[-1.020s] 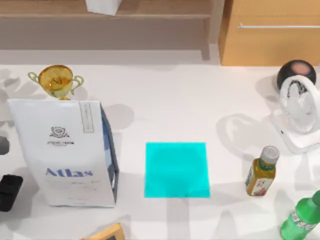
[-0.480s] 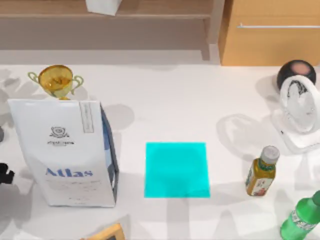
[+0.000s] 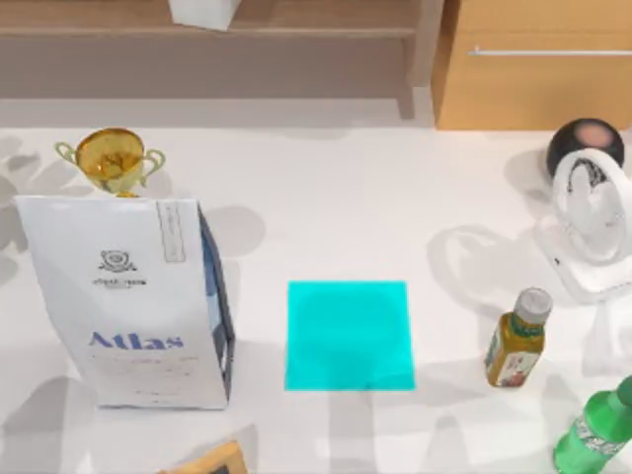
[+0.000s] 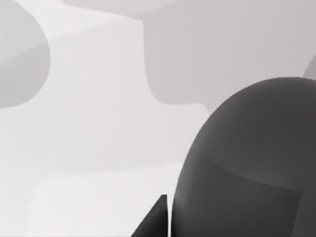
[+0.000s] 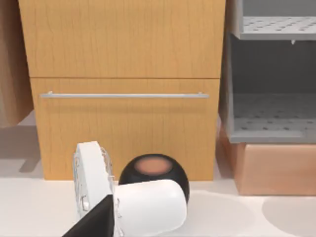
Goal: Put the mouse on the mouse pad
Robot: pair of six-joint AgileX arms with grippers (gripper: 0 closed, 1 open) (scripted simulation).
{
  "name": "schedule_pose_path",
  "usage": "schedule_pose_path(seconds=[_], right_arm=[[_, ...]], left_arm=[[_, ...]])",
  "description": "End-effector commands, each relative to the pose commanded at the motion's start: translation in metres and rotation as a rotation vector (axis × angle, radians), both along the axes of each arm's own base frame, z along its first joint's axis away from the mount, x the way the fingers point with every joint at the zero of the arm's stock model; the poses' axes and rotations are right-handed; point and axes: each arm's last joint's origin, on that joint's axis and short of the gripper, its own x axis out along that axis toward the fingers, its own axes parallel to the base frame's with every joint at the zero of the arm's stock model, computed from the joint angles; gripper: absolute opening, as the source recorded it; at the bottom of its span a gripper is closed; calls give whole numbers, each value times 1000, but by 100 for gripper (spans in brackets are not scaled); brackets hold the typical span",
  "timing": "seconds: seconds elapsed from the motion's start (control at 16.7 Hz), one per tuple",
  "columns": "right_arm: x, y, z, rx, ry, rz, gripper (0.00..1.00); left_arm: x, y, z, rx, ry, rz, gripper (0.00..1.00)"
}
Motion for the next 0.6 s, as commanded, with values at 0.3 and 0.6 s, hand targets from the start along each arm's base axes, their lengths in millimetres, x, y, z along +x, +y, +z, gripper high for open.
schedule_pose_path(seconds=[0.3,0.6], right_arm=[[0,0,0,0,0,0,100],[0,0,0,0,0,0,100]], left_arm=[[2,1,1,2,-9,-7,0],[31,0,43,52,-207,-238,0]])
